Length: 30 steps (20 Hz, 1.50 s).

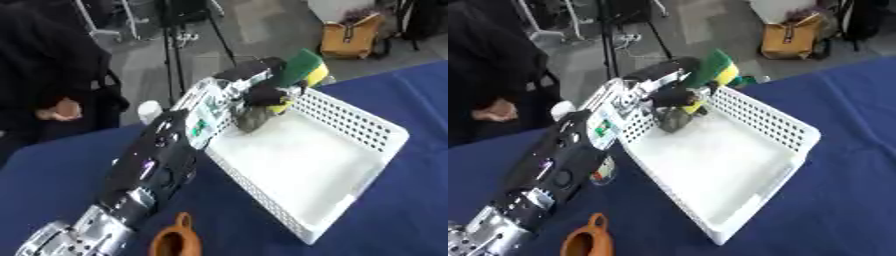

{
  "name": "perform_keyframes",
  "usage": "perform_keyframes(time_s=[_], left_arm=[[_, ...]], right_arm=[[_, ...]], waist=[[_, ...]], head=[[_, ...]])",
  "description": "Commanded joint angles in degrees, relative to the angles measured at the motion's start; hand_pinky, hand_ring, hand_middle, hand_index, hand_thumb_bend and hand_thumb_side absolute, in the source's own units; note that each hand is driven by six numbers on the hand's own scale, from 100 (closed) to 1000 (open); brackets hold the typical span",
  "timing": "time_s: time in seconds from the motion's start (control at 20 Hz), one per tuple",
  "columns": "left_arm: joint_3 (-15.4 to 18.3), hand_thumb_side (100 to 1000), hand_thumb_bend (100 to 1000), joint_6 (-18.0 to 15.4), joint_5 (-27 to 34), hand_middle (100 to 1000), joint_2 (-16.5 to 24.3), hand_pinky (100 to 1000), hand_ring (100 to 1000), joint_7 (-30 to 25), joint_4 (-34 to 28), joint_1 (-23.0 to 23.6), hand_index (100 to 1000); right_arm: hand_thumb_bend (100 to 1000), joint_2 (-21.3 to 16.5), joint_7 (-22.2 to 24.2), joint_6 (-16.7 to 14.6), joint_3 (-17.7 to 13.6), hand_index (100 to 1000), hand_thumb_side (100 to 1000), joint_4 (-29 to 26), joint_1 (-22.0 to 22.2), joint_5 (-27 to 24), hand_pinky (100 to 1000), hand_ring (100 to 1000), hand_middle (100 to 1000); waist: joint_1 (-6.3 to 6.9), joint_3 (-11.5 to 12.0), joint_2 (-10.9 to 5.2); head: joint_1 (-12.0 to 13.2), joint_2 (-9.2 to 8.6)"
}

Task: Pick up objects on the table and place them in the box.

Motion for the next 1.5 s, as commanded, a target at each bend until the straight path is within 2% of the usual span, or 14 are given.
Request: perform_keyframes(time_s=[0.05,0.1,0.25,0.3,0.55,0.85,0.9,1.0,1.05,1.1,1.25,1.3,1.35,1.5], left_arm=[[-1.9,1000,605,0.0,-5.1,1000,1.7,1000,1000,-7.5,-0.5,-1.3,1000],[-2.5,1000,797,-0.4,-8.2,1000,1.6,1000,1000,-10.1,-0.7,-1.5,1000],[-3.1,1000,796,-2.4,-18.2,1000,1.4,1000,1000,-11.9,-3.1,-1.5,1000],[-2.4,1000,100,-2.5,-19.2,1000,1.1,1000,1000,-11.5,-3.4,-1.5,1000],[-0.9,1000,100,1.3,-18.6,1000,0.9,1000,1000,-4.8,-2.1,-1.1,1000],[-1.6,1000,100,-0.3,-17.6,1000,0.7,1000,1000,-0.7,-1.7,-1.3,1000],[-1.8,889,100,-0.9,-18.5,1000,0.7,1000,1000,-0.9,-1.6,-1.3,1000],[-1.6,779,271,-2.4,-20.6,1000,0.7,1000,1000,-1.5,-1.4,-1.3,1000],[-1.2,912,469,-3.1,-20.8,1000,0.6,1000,1000,-1.7,-1.2,-1.2,879],[-0.9,953,495,-3.5,-20.8,1000,0.5,1000,1000,-1.8,-1.1,-1.2,863],[-0.4,1000,430,-4.0,-19.2,1000,0.4,1000,1000,-0.2,-1.0,-1.0,907],[-0.5,1000,331,-4.1,-18.6,1000,0.4,1000,1000,0.3,-0.9,-1.0,1000],[-0.6,1000,100,-3.7,-18.2,1000,0.5,1000,1000,-0.1,-0.5,-1.0,1000],[-0.7,1000,100,-0.6,-17.7,1000,0.5,1000,1000,-0.8,0.0,-1.1,1000]], right_arm=[[100,-0.7,0.1,0.1,0.2,567,594,-0.7,-0.4,-0.5,614,521,485],[100,-0.6,0.1,0.1,0.3,567,594,-0.7,-0.4,-0.6,612,521,484],[100,-0.4,0.4,-0.1,0.6,567,594,-0.7,-0.7,-0.8,612,521,484],[100,-0.4,0.4,-0.2,0.6,566,595,-0.7,-0.7,-0.9,609,520,483],[100,-0.4,0.7,-0.3,0.7,565,594,-0.7,-0.7,-1.4,605,519,483],[100,-0.3,1.0,-0.5,0.9,565,594,-0.7,-0.8,-1.6,601,518,483],[100,-0.3,1.0,-0.5,0.9,565,607,-0.7,-0.8,-1.7,601,518,483],[100,-0.3,1.1,-0.6,1.0,565,590,-0.7,-0.8,-1.7,601,515,483],[100,-0.3,1.1,-0.5,0.9,565,589,-0.7,-0.7,-1.7,601,515,483],[100,-0.3,1.1,-0.5,0.9,565,589,-0.7,-0.7,-1.7,601,515,483],[100,-0.3,1.1,-0.5,1.0,563,587,-0.7,-0.7,-1.8,600,514,482],[100,-0.3,1.1,-0.5,1.0,563,585,-0.7,-0.7,-1.8,600,514,482],[100,-0.3,1.1,-0.6,1.0,562,584,-0.7,-0.7,-1.9,599,513,481],[100,-0.3,1.1,-0.6,1.0,559,585,-0.7,-0.7,-2.0,597,512,480]], waist=[[-0.78,0.0,-1.91],[-0.75,-0.1,-1.90],[-0.81,-0.5,-1.76],[-0.81,-0.6,-1.69],[-0.62,-0.9,-1.44],[-0.58,-1.0,-1.44],[-0.59,-1.1,-1.44],[-0.60,-1.1,-1.48],[-0.59,-1.0,-1.48],[-0.57,-1.0,-1.48],[-0.53,-1.0,-1.41],[-0.52,-1.0,-1.40],[-0.49,-1.0,-1.38],[-0.47,-0.9,-1.36]], head=[[-0.1,0.63],[-0.1,0.51],[-0.1,0.53],[0.0,0.55],[0.0,0.36],[0.0,0.29],[0.0,0.31],[0.0,0.35],[0.0,0.34],[0.0,0.36],[-0.1,0.18],[-0.1,0.18],[-0.1,0.30],[0.0,0.33]])
